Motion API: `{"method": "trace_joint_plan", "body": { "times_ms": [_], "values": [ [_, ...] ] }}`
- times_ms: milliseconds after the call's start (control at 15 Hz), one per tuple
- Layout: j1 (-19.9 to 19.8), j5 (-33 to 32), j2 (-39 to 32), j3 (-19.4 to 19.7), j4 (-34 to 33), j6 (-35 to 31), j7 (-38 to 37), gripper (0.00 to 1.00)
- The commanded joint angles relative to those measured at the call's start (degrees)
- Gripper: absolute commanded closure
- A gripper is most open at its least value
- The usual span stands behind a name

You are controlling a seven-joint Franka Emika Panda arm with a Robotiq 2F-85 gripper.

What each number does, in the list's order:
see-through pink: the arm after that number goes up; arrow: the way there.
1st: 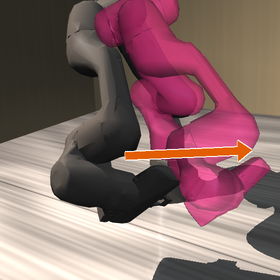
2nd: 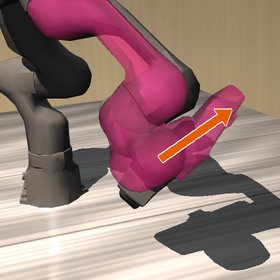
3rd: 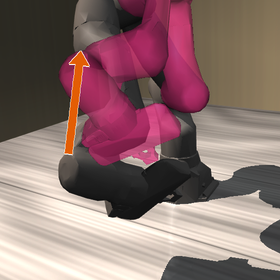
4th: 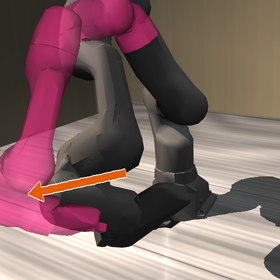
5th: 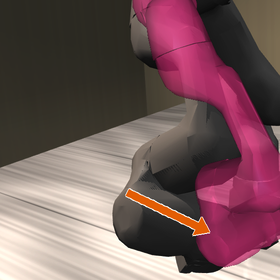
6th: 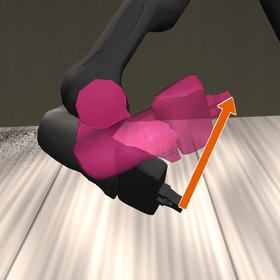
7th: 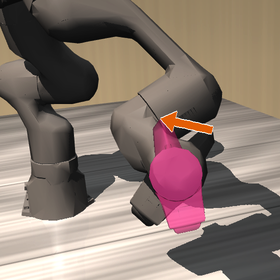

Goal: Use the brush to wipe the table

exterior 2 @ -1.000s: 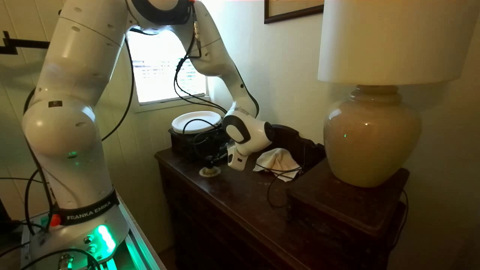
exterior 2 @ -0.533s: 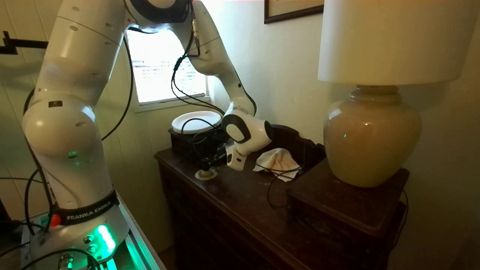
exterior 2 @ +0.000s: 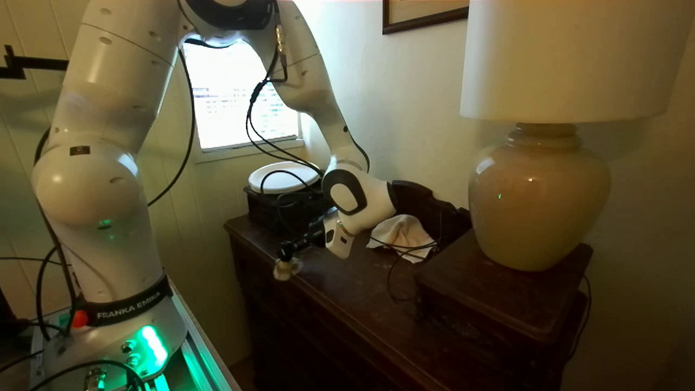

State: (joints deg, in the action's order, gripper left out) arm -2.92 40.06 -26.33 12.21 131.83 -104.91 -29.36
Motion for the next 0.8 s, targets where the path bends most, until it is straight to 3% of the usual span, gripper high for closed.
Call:
{"method": "trace_joint_plan", "body": {
  "times_ms": [0,333,733],
  "values": [
    [-0.84,-0.37,0.21,1.08,1.83,-4.92,-2.16,0.84],
    [-2.35,3.8,1.65,1.61,2.11,-10.34,-3.16,0.84],
    [-2.97,12.58,4.51,-0.48,2.86,-19.93,2.16,0.84]
  ]
}}
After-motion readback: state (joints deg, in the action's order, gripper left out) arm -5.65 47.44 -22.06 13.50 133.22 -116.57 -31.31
